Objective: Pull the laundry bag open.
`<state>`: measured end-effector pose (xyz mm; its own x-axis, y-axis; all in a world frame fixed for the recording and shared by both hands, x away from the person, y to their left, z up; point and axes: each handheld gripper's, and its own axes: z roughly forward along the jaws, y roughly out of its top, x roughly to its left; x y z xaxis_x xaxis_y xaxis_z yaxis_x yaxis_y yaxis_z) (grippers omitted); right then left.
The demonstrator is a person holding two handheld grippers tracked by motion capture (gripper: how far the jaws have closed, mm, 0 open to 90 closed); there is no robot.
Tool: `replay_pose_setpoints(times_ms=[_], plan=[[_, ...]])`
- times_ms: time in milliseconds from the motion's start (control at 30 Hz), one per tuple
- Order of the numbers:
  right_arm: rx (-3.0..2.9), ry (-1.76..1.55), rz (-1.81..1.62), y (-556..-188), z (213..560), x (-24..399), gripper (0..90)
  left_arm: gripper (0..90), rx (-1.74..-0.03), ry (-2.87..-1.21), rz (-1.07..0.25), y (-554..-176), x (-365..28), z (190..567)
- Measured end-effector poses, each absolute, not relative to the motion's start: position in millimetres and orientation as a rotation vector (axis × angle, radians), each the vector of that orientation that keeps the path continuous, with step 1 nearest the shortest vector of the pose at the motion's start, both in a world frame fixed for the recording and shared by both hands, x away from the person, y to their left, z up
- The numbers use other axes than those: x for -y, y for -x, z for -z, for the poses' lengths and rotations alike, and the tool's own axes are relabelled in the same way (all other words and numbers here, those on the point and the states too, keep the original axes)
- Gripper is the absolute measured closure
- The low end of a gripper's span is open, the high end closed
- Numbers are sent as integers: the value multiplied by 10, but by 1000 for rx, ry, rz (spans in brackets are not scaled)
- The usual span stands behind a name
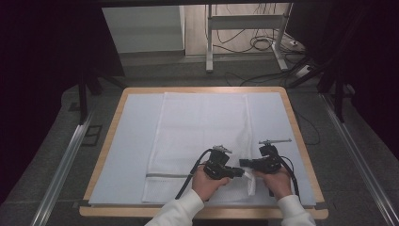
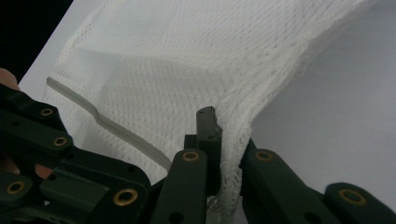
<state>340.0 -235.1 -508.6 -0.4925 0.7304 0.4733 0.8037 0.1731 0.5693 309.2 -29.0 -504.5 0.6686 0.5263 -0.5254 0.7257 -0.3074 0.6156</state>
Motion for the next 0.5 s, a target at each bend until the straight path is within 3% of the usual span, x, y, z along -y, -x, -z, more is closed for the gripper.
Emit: replay_pose_setpoints(times_ms=[500], plan=[[2363,1513,1244,-3382,5086,2374,887,870,-989,-1993,288,-3110,296,5101]])
